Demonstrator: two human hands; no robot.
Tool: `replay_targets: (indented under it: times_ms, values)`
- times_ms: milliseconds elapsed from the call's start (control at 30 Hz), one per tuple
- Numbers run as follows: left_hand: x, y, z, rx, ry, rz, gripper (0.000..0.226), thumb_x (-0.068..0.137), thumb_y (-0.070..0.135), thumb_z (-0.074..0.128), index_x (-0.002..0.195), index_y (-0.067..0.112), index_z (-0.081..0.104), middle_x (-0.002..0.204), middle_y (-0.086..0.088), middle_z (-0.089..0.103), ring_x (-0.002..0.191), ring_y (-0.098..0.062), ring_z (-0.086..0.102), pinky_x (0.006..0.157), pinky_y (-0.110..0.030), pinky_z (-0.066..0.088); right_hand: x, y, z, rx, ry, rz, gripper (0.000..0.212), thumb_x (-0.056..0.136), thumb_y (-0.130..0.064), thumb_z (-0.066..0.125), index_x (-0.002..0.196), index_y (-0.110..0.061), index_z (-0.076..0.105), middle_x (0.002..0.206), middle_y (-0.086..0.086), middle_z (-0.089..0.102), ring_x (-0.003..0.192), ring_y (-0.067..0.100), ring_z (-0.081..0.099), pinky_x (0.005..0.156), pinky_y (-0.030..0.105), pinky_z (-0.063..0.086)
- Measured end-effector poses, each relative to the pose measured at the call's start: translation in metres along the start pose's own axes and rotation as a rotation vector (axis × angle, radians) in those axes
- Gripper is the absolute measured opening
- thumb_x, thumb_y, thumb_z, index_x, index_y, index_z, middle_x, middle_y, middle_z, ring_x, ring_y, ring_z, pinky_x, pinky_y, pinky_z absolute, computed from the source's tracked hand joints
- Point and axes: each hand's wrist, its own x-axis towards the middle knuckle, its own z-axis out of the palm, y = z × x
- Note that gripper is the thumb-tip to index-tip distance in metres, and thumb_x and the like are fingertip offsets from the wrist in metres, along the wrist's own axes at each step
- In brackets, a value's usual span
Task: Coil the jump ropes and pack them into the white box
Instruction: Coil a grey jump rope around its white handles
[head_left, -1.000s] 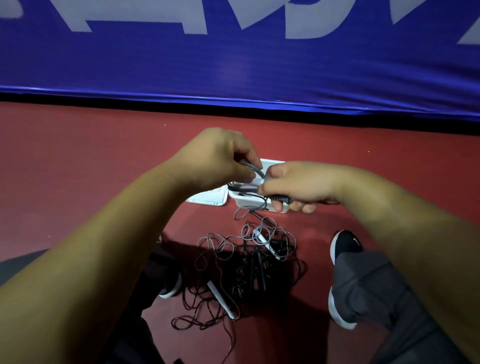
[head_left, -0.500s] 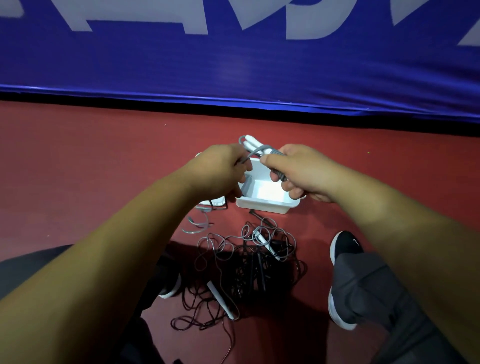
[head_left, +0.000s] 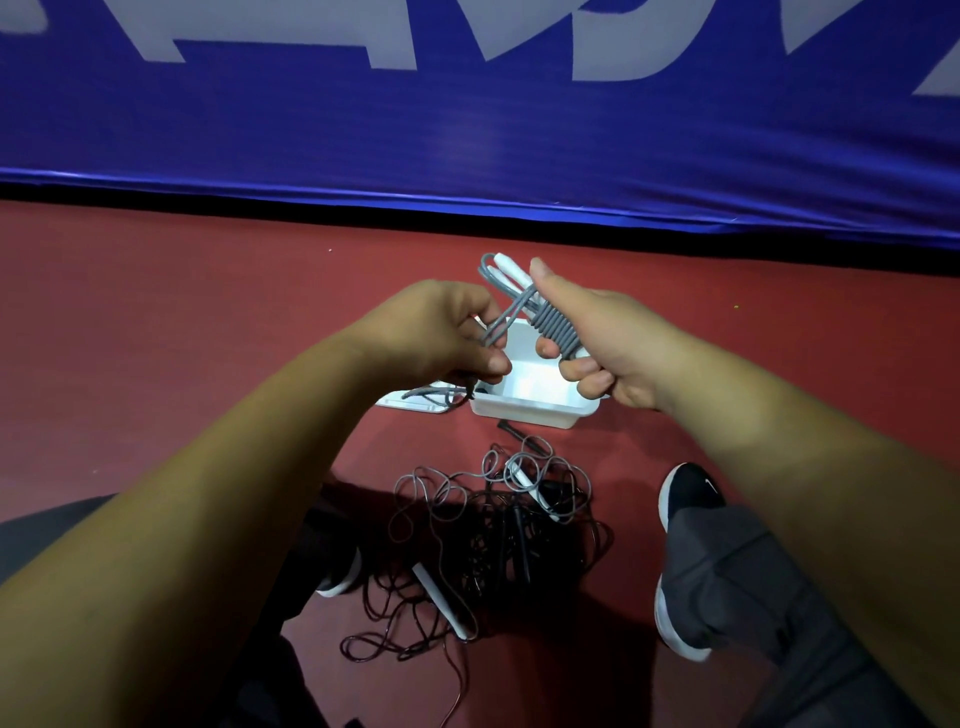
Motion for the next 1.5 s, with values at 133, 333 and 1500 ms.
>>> replay_targets:
  times_ms: [133,333,1500]
  values:
    - [-0.001,0.001,0.0,0.031,0.0,-0.001,0.014,0.092,0.006,0.079,0.101,0.001,0.069,0.085,-0.016,0.079,0.068,-0.014,0.075,0.064,-0.024,0.06,0.0,-0.001,0.001,0.038,0.035,0.002,0.048,0.088,-0.073,0.068,0.101,-0.027,0.062,0.076,0.001,0.055,0.052,0.012,0.021,0.047,0.021,0.011]
    - [0.001,0.002,0.003,-0.261,0.037,0.058,0.023,0.105,0.028,0.062,0.104,0.009,0.074,0.068,-0.006,0.061,0.056,-0.013,0.054,0.057,-0.023,0.051,0.004,-0.004,-0.006,0.182,0.053,0.029,0.04,0.092,-0.063,0.063,0.106,-0.027,0.053,0.072,0.0,0.051,0.051,0.011,0.016,0.042,0.017,0.011]
    - [0.011,-0.013,-0.015,-0.308,-0.126,0.183,0.035,0.106,0.013,0.055,0.137,0.017,0.068,0.106,0.002,0.073,0.085,-0.017,0.047,0.086,-0.032,0.037,-0.004,-0.023,-0.024,0.407,0.168,0.01,0.033,0.095,-0.056,0.061,0.086,-0.024,0.061,0.07,-0.002,0.054,0.049,0.012,0.024,0.04,0.02,0.021]
